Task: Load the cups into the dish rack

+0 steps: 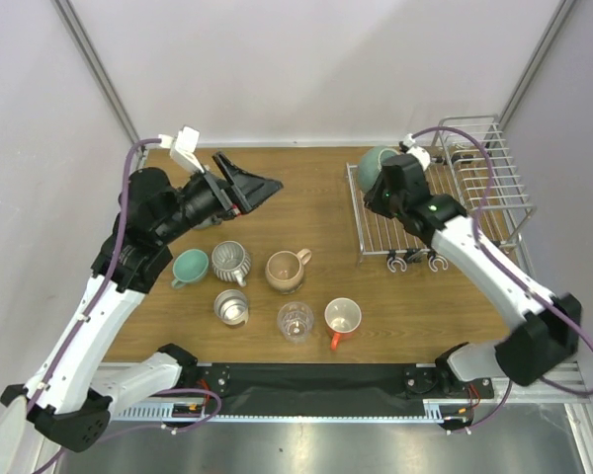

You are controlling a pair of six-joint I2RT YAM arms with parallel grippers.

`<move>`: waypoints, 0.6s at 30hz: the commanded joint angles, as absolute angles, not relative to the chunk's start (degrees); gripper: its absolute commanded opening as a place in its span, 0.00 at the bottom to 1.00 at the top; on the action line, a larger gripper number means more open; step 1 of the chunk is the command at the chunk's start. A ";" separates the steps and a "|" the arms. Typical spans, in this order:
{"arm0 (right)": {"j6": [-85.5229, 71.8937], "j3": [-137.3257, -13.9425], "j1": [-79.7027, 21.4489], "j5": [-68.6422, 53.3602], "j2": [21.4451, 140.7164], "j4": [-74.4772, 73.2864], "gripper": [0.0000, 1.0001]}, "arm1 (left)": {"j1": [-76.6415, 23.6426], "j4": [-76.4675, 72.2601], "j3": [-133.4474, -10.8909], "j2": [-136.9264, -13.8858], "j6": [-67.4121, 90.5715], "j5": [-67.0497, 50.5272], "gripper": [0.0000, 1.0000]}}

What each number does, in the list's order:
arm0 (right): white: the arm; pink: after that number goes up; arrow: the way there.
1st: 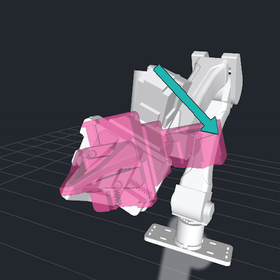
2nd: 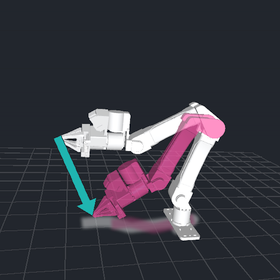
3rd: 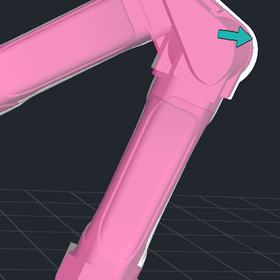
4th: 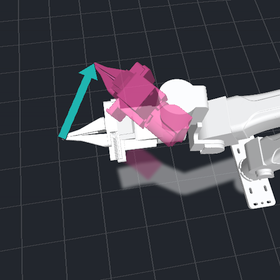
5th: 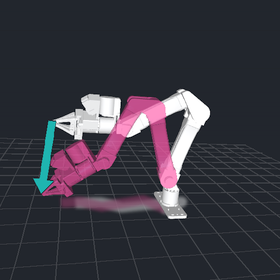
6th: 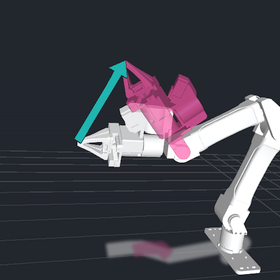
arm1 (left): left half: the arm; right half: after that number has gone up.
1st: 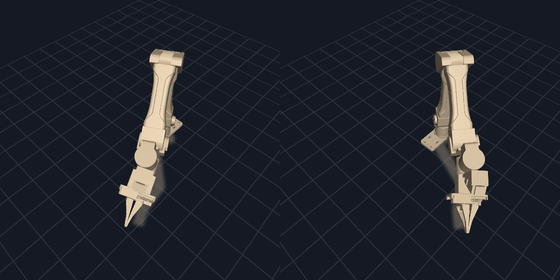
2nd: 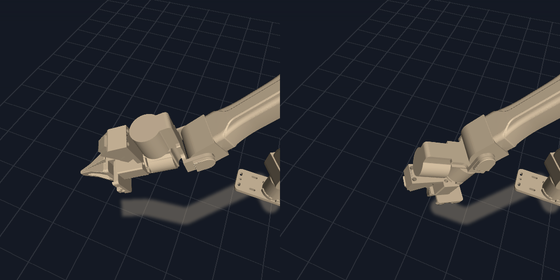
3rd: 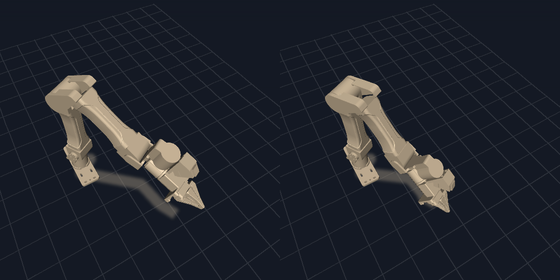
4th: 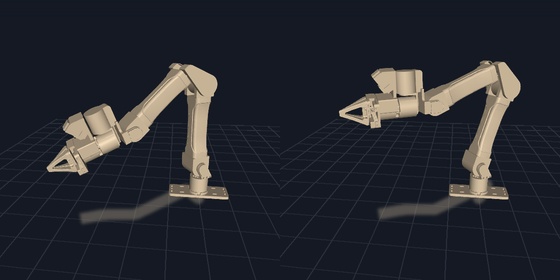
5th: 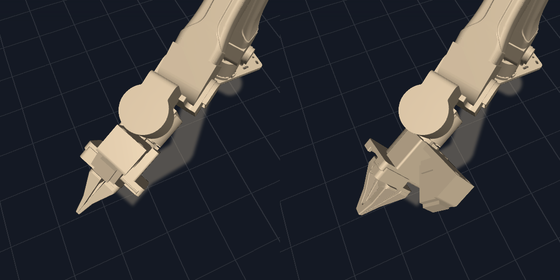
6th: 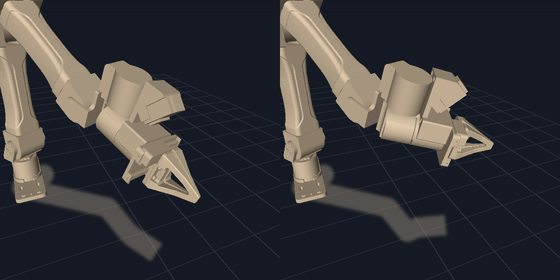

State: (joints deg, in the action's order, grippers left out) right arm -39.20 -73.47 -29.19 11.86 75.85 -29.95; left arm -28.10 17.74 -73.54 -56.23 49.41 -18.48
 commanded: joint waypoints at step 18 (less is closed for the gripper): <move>-35.07 -98.35 -27.61 52.30 111.18 -25.06 0.00 | -21.36 39.90 -74.62 -55.64 27.43 -16.36 0.94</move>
